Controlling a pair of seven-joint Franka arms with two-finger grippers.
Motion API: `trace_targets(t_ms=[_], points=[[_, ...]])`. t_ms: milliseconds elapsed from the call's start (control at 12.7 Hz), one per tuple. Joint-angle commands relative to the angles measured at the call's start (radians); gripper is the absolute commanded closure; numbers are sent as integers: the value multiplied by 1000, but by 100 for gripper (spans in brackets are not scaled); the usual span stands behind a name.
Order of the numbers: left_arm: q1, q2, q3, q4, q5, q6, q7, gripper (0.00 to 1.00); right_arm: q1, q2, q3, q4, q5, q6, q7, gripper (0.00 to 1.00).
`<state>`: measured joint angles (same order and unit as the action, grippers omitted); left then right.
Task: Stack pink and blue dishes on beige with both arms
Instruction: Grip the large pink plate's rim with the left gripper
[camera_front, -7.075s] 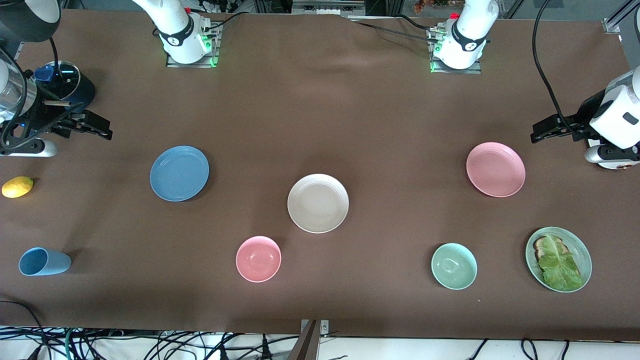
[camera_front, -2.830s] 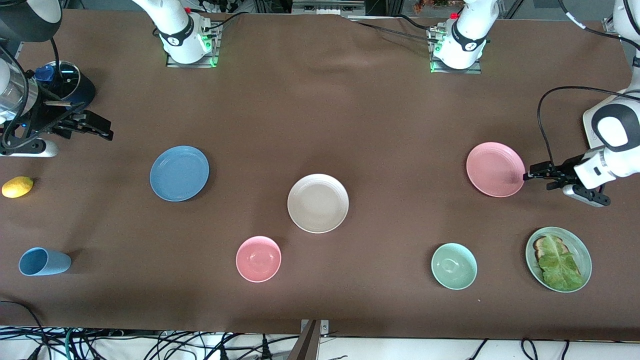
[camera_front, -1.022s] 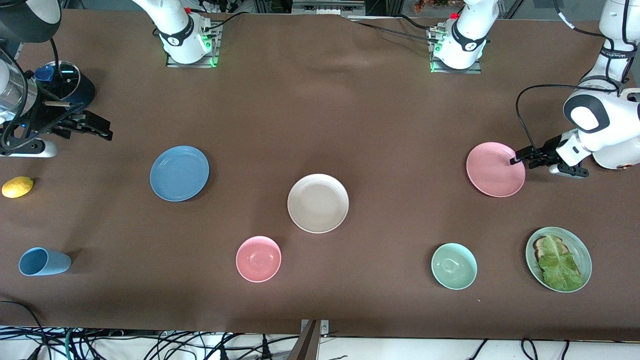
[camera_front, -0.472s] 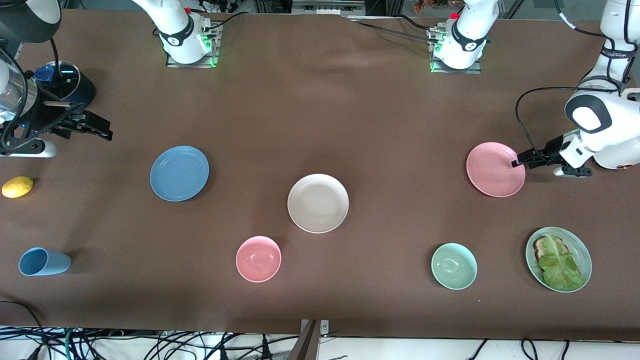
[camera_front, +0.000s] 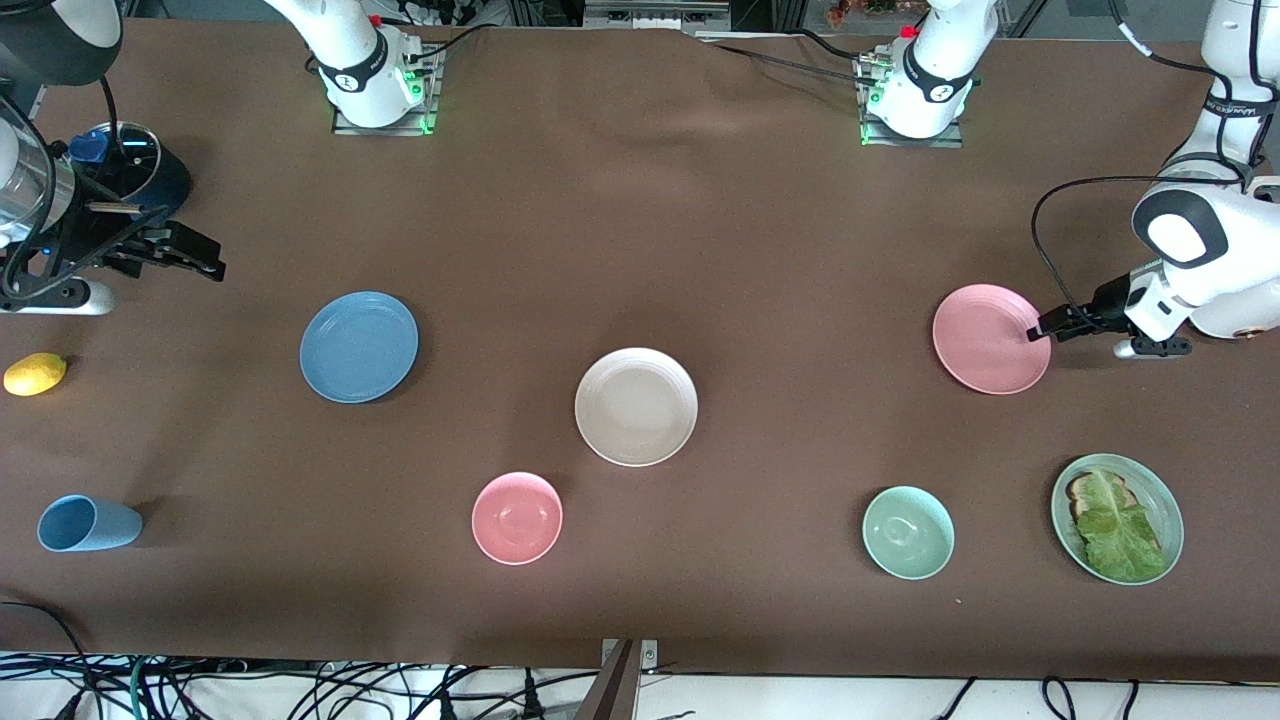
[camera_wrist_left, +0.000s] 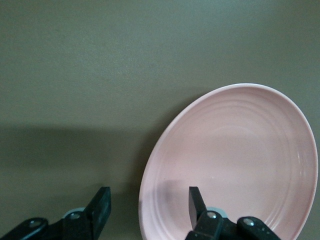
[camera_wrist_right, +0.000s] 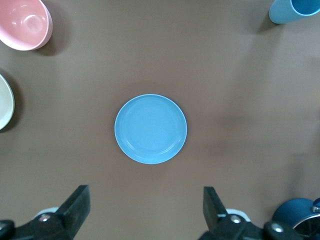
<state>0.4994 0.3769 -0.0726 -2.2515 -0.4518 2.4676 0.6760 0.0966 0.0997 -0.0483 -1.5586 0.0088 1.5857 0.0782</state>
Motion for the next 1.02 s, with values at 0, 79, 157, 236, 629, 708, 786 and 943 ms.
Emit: trace_targets(t_ms=[0, 79, 157, 236, 629, 708, 786, 943], points=[[-27, -1, 4, 4, -31, -2, -9, 30, -2, -6, -2, -3, 16, -4, -9, 0], [-28, 5, 4, 4, -31, 7, -9, 30, -2, -6, -2, -3, 16, -4, -9, 0], [-30, 7, 4, 4, -31, 11, -9, 40, -2, -6, -2, -3, 16, -4, -9, 0], [-30, 7, 4, 4, -31, 11, -7, 61, -2, -6, -2, -3, 16, -4, -9, 0], [-27, 5, 4, 4, -31, 11, 4, 100, -3, -6, -2, -5, 17, -6, -9, 0], [-27, 7, 4, 4, -31, 11, 4, 100, -3, -6, -4, -5, 17, -7, -9, 0], [-27, 5, 4, 4, -31, 8, 2, 100, -3, -6, -5, -5, 17, -7, -9, 0], [-32, -6, 2, 35, -25, -16, -19, 100, -2, -6, -4, -3, 16, -6, -9, 0]])
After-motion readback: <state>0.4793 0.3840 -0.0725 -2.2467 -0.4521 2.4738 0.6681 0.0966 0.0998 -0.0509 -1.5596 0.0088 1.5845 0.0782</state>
